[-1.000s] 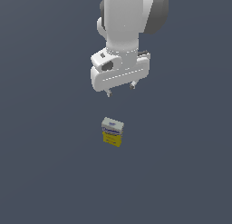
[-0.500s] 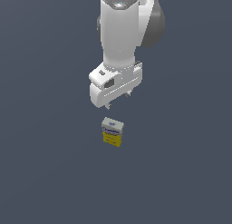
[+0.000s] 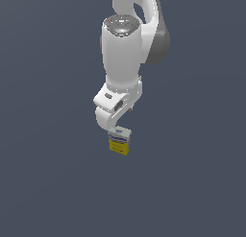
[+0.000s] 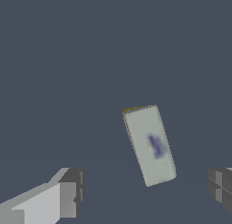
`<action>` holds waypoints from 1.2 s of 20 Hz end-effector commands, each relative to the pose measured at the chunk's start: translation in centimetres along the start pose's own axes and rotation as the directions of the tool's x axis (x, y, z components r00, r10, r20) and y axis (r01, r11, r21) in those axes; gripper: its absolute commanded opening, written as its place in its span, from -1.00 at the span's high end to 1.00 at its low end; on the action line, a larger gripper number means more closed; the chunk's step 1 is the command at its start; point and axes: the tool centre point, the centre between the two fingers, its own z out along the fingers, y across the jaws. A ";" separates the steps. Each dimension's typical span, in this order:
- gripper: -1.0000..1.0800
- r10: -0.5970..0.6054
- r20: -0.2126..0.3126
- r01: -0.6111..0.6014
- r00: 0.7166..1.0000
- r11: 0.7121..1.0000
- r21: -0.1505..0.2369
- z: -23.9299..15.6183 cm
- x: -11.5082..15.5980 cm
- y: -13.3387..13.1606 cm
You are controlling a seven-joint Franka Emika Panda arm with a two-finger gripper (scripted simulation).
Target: Pick up the object and move it to a goal position.
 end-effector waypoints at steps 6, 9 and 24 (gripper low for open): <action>-0.92 -0.168 0.004 0.168 0.986 0.986 0.006 2.3 0.2 1.6; -0.92 -0.214 0.004 0.214 0.977 0.977 0.008 2.9 0.2 2.0; -0.92 -0.285 0.005 0.285 0.959 0.959 0.011 4.3 0.3 2.7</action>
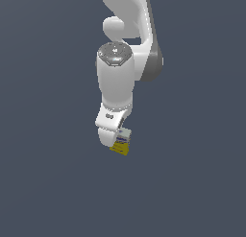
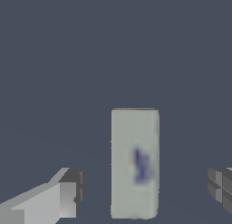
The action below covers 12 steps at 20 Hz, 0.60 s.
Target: Pick up the object and move it to a goal position.
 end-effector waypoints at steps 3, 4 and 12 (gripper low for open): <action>-0.92 -0.001 0.000 0.001 1.000 1.000 0.001 1.2 0.0 0.0; -0.92 -0.002 0.000 0.002 1.000 1.000 0.000 1.6 0.0 -0.1; -0.92 -0.004 0.000 0.004 1.000 1.000 0.000 4.8 0.0 -0.1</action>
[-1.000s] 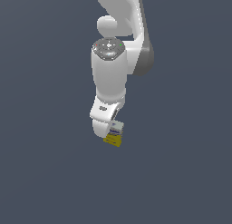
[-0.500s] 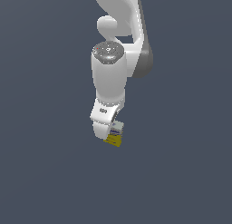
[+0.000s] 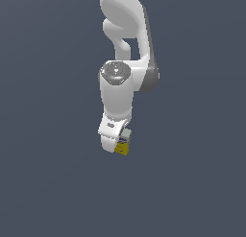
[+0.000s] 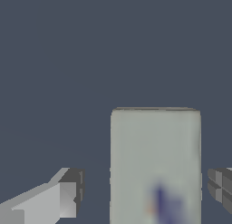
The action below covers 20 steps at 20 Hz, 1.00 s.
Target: Pick up the object and move it to a goal position.
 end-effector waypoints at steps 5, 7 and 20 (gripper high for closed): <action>1.00 0.000 0.000 0.000 1.000 1.000 -0.001 0.5 0.0 0.2; 1.00 0.000 0.000 0.000 1.000 1.000 -0.001 0.5 0.0 0.2; 1.00 0.000 0.000 0.000 1.000 1.000 -0.001 -0.3 0.8 0.0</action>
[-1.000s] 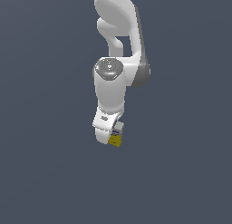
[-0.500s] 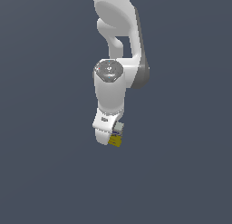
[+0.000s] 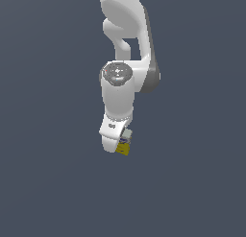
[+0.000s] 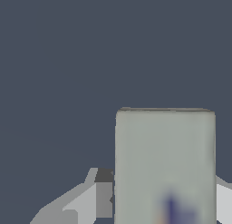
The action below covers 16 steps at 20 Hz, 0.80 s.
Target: Pick up the object and move it to a goal position.
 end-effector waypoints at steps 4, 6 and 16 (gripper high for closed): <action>1.00 -0.001 -0.001 0.001 1.000 1.000 -0.001 -2.0 1.9 -0.3; 1.00 -0.001 0.000 0.001 1.000 1.000 -0.001 -3.2 3.0 -0.4; 1.00 -0.001 0.000 0.001 1.000 1.000 -0.001 -10.2 9.7 -1.2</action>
